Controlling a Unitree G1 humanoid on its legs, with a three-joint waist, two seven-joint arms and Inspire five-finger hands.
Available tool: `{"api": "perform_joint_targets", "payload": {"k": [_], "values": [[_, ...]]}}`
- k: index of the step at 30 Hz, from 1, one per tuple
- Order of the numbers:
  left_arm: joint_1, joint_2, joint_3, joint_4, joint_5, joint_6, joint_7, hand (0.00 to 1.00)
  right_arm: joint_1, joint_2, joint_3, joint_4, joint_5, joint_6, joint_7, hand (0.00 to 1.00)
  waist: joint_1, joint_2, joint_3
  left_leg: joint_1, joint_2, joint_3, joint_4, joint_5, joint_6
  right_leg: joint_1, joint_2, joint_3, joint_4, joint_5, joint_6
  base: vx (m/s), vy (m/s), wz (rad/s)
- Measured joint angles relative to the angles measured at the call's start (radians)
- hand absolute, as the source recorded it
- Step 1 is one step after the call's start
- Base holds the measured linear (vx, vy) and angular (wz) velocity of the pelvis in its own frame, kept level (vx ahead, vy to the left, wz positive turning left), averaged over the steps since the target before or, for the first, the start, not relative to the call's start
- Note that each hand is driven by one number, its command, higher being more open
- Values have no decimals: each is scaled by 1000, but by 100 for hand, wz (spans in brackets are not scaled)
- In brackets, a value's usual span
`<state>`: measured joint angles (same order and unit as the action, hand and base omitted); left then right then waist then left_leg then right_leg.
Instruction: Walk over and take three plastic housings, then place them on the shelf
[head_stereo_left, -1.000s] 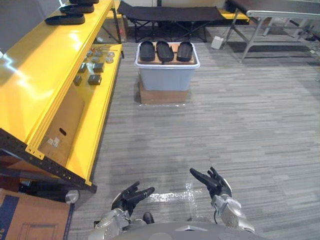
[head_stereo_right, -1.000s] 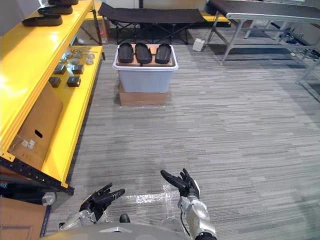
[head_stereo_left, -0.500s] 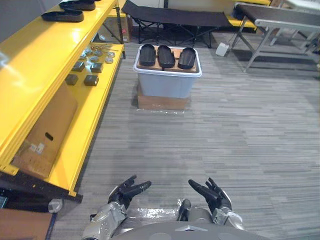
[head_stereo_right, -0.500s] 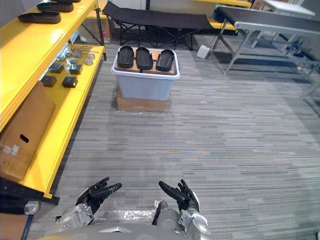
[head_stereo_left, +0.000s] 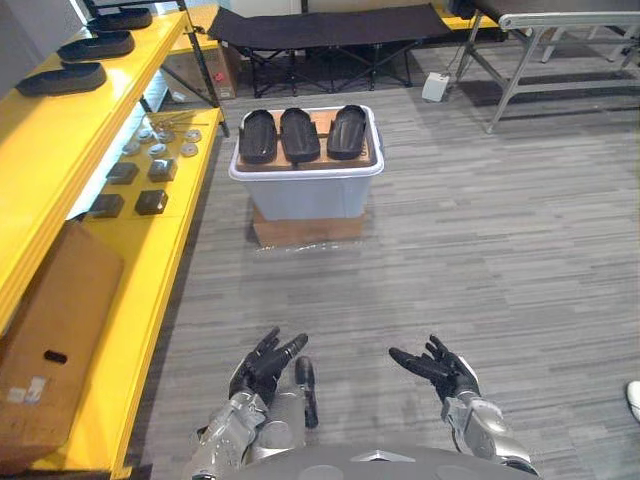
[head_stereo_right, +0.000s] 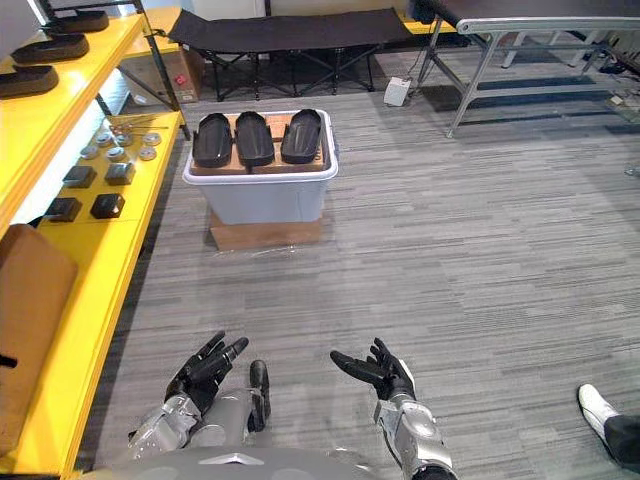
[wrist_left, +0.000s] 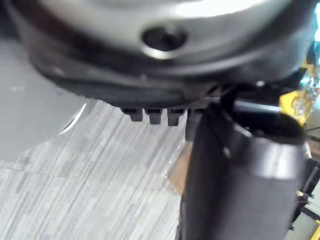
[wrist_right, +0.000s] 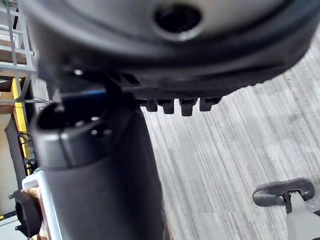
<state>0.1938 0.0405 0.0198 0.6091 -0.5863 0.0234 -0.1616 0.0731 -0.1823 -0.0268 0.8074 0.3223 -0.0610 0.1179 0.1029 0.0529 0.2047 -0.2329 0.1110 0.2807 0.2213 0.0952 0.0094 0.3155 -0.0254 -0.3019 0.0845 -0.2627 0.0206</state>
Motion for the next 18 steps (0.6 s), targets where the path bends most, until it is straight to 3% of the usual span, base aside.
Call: {"api": "perform_joint_targets", "payload": {"k": [1, 2, 3, 4, 6, 7, 8, 9, 11, 13, 14, 15, 16, 18], "values": [[-6, 19, 10, -3, 2, 1, -5, 100, 0, 18, 1, 12, 0, 0, 0, 100, 2, -44, -2, 0, -29, 27, 32, -36, 29, -3, -39, -1, 42, -46, -3, 411, 173, 11], [-10, 29, 17, -1, 2, 2, -6, 100, 1, 28, 1, 17, 1, 0, -1, 100, 1, -69, -4, -1, -49, 35, 47, -60, 33, -11, -62, -3, 79, -64, -7, 429, 130, 20], [-20, 34, 34, 20, 8, 2, 1, 100, -3, 36, 0, 32, 3, -4, -1, 100, -3, -97, -12, 7, -81, 37, 43, -86, 52, -64, -115, 0, 224, -58, 9, 469, 140, 24], [-28, 36, 39, 45, 15, 2, 7, 100, -8, 39, 0, 49, 9, -10, -2, 100, -3, -104, -9, 29, -107, 30, 33, -104, 71, -161, -172, 6, 458, -32, 54, 465, 158, 27], [-26, 50, 39, 50, 22, 5, 12, 100, -11, 58, 2, 77, 12, -15, -6, 100, -9, -122, -1, 77, -144, 16, 28, -154, 82, -307, -261, 47, 789, 54, 173, 461, 150, 31], [-25, 53, 37, 50, 21, 5, 23, 100, -11, 72, 2, 96, 4, -15, -12, 100, -9, -122, 3, 127, -156, 5, 20, -175, 77, -365, -296, 46, 897, 32, 136, 476, 107, 26], [-19, 51, 33, 50, 20, 4, 27, 100, -10, 76, 4, 98, -2, -16, -13, 100, -10, -113, 6, 156, -156, -1, 14, -183, 80, -380, -303, 33, 908, 19, 114, 466, 75, 23], [-4, 51, 23, 47, 7, 5, 28, 100, -3, 78, 20, 98, -1, -27, -15, 100, -21, -94, 8, 207, -152, -20, 0, -199, 80, -409, -308, -4, 870, -4, 76, 446, 47, 43], [-11, 57, 9, 46, 0, 11, 28, 100, -1, 76, 27, 74, -1, -53, -16, 100, -37, -73, 11, 245, -144, -67, -22, -209, 69, -449, -298, -51, 699, -13, 67, 412, -5, 66], [-46, 62, 6, 49, -1, 27, 28, 100, -8, 71, 17, 69, -1, -66, -17, 100, -50, -50, 24, 254, -112, -129, -15, -230, 55, -498, -256, -29, 493, 5, 89, 313, -89, 78], [-63, 77, 5, 49, -4, 27, 26, 100, -6, 72, 17, 63, 0, -76, -17, 100, -51, -39, 30, 255, -85, -167, 9, -254, 34, -508, -210, 31, 342, 45, 127, 310, -162, 92], [-66, 90, 1, 52, -13, 28, 21, 100, 5, 78, 17, 54, 0, -84, -12, 100, -51, -46, 28, 262, -75, -198, 38, -285, 7, -502, -191, 81, 210, 125, 143, 314, -195, 89], [-66, 98, -5, 54, -19, 28, 19, 100, 12, 82, 17, 49, 0, -84, -9, 100, -49, -52, 29, 268, -73, -211, 51, -304, -5, -500, -189, 98, 180, 168, 142, 407, -377, 76], [-27, 134, 1, 57, -44, 21, 19, 100, 50, 110, 18, 39, -1, -84, 4, 100, -45, -124, -10, 290, -80, -252, 132, -401, -50, -485, -184, 121, 195, 276, 57, 432, -475, 57]]}}
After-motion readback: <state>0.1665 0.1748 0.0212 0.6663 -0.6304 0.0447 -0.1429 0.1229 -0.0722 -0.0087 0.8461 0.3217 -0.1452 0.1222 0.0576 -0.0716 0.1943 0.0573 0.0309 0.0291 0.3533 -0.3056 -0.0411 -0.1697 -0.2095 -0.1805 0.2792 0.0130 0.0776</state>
